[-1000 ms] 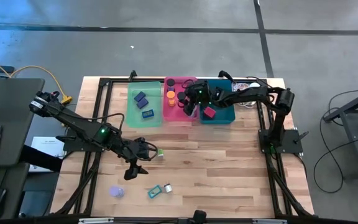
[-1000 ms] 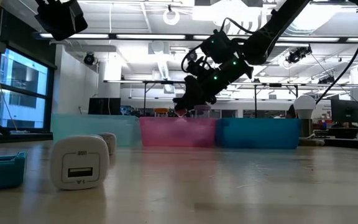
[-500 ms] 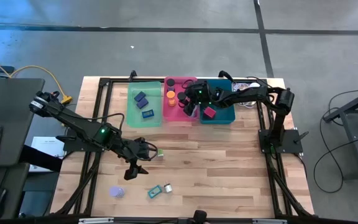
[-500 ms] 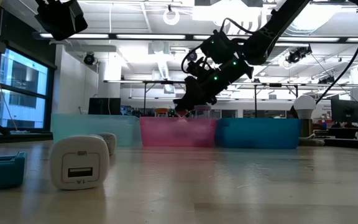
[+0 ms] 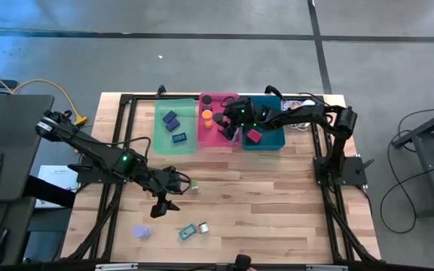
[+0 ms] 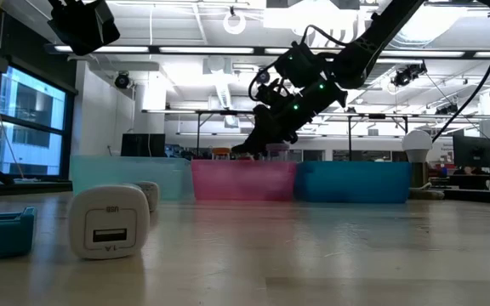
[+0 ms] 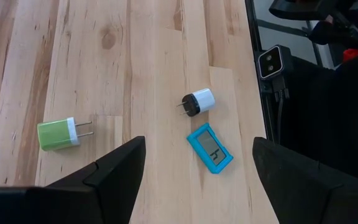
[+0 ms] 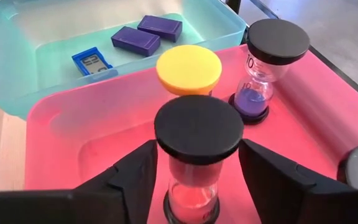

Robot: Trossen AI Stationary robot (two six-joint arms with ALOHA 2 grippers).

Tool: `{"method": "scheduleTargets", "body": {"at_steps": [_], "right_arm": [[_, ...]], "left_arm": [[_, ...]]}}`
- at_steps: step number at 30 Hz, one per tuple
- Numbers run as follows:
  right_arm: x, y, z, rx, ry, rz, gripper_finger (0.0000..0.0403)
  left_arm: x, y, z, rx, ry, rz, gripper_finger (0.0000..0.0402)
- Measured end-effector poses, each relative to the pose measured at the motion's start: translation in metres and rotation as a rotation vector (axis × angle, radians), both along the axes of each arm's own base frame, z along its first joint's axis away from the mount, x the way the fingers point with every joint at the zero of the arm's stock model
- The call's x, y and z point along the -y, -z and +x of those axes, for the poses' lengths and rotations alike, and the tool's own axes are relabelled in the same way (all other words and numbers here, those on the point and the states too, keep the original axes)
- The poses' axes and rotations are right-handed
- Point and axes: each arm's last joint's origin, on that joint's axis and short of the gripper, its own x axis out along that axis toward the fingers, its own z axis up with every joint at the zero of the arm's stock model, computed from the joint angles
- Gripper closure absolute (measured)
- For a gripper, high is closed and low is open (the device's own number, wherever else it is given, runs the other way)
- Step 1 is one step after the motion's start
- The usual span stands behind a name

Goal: Pick & Place Office items
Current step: Put the red hourglass into the pink bin, then put the green charger adapter into the blue bin

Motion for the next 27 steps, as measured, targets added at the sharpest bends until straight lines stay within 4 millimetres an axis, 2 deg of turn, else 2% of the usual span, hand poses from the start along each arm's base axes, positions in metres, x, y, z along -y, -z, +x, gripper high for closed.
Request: {"method": "scheduleTargets", "body": {"at_steps": [5,14,27], "right_arm": [[0.0,0.0,0.0,0.0,0.0,0.0,0.0175],[0.0,-0.002,0.0,-0.004,0.012,-0.019,0.0174],[-0.012,-0.031,-0.005,0.033,0.0,-0.077,0.0174]], "left_arm": [[0.0,0.0,0.0,0.0,0.0,0.0,0.0112],[0.0,0.0,0.0,0.0,0.0,0.0,0.0112],[0.0,0.0,0.0,0.0,0.0,0.0,0.0112]]}}
